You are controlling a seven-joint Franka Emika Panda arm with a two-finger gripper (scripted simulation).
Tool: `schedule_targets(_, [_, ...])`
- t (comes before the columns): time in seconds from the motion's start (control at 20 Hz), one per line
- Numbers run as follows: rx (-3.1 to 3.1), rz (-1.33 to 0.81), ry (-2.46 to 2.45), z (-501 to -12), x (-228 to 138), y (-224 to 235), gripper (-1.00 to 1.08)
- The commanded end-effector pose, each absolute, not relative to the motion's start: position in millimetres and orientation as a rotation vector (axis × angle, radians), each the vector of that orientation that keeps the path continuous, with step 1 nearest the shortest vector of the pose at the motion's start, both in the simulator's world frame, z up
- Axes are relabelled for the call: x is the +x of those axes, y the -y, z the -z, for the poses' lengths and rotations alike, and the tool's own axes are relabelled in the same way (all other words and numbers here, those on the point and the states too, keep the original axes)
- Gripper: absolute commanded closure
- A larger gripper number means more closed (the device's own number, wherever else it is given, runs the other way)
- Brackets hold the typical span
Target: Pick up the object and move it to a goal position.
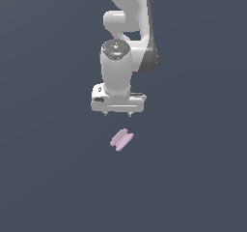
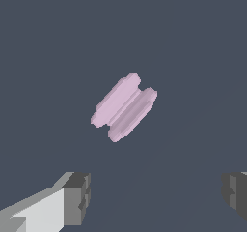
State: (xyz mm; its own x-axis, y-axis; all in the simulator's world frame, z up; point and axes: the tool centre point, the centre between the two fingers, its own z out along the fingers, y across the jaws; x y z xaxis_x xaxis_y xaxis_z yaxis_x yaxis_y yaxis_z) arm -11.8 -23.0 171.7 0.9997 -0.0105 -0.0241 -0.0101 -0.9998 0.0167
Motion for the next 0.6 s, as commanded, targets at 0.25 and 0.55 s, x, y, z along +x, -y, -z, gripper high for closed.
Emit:
schedule_targets(0.25, [3.109,0.048,0.023,-173.6,-11.0,35.3,-0.92])
schedule_targets(0.55, [3.095,0.058,0.011,-176.8,-11.6,45.6,-0.92])
